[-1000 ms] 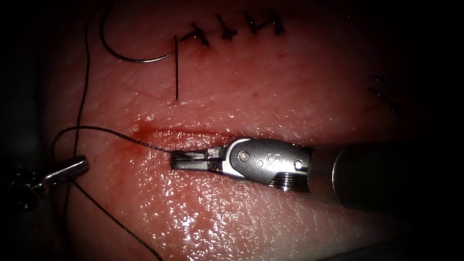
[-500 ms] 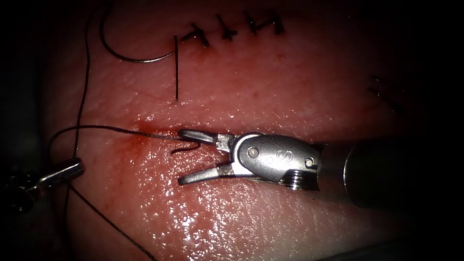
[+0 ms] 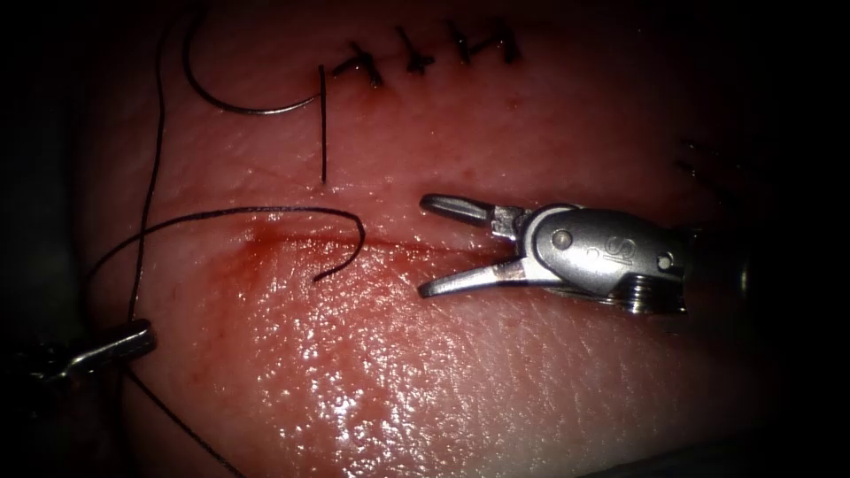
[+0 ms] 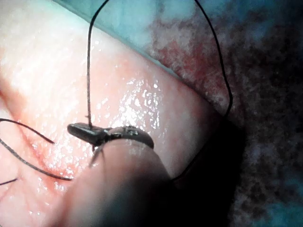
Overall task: Wound Closure
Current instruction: Wrap suture twice counter-clockwise around right grasper
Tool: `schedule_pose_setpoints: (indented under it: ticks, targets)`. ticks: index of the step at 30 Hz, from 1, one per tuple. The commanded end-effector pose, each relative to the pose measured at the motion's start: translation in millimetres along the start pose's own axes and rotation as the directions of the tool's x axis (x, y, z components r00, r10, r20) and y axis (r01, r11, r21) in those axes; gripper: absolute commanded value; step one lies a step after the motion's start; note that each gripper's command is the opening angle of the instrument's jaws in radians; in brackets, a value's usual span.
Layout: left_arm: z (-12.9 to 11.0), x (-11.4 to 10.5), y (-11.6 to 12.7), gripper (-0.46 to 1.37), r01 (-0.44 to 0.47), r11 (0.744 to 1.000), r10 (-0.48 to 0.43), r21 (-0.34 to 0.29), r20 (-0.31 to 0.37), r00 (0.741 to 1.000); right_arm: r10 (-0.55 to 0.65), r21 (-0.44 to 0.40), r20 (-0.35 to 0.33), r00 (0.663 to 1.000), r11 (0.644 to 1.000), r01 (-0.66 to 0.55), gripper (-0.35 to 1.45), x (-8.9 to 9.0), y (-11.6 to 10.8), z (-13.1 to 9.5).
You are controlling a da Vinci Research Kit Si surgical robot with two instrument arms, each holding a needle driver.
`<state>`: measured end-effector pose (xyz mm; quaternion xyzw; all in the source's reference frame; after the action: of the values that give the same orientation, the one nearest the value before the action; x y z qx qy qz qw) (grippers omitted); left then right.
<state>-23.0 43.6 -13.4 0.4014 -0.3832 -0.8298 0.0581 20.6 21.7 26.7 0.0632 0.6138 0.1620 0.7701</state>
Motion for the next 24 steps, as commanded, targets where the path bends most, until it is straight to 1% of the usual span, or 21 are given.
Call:
schedule_pose_setpoints:
  ticks: [1,5,8,11,16,17,21,24]
  targets:
    - [0.3,0.4,0.1,-0.35,-0.006,1.0,0.005,-0.01,-0.009,1.0,-0.009,0.011,0.001,1.0,1.0,0.009,-0.35,0.0,0.9,0.2]
    - [1.0,1.8,0.1,-0.35,-0.016,1.0,0.016,-0.006,-0.023,1.0,-0.009,0.039,-0.014,1.0,0.999,0.01,-0.35,-0.3,3.3,1.3]
    - [1.5,2.6,0.1,-0.35,-0.056,0.998,0.056,-0.01,-0.01,0.998,-0.015,0.056,-0.03,0.999,0.998,0.016,-0.35,-0.9,4.4,2.2]
    - [2.0,3.1,-0.1,-0.35,-0.071,0.997,0.071,-0.025,-0.003,0.997,-0.022,0.063,-0.043,0.999,0.998,0.025,-0.35,-1.6,5.3,3.5]
    - [2.1,3.7,-1.1,-0.35,-0.089,0.995,0.089,-0.036,-0.012,0.996,-0.037,0.062,-0.061,0.997,0.997,0.041,-0.35,-2.9,5.5,5.6]
    - [2.1,3.8,-1.6,-0.35,-0.089,0.996,0.089,-0.028,-0.014,0.996,-0.043,0.072,-0.062,0.997,0.996,0.047,-0.35,-3.3,5.3,6.3]
    - [2.1,4.0,-2.7,-0.35,-0.088,0.996,0.088,-0.013,-0.019,0.996,-0.052,0.087,-0.068,0.996,0.995,0.058,-0.35,-4.0,5.1,7.9]
    - [2.3,4.2,-3.6,-0.35,-0.096,0.995,0.095,-0.016,-0.025,0.995,-0.059,0.11,-0.076,0.995,0.992,0.068,-0.35,-4.5,4.8,9.7]
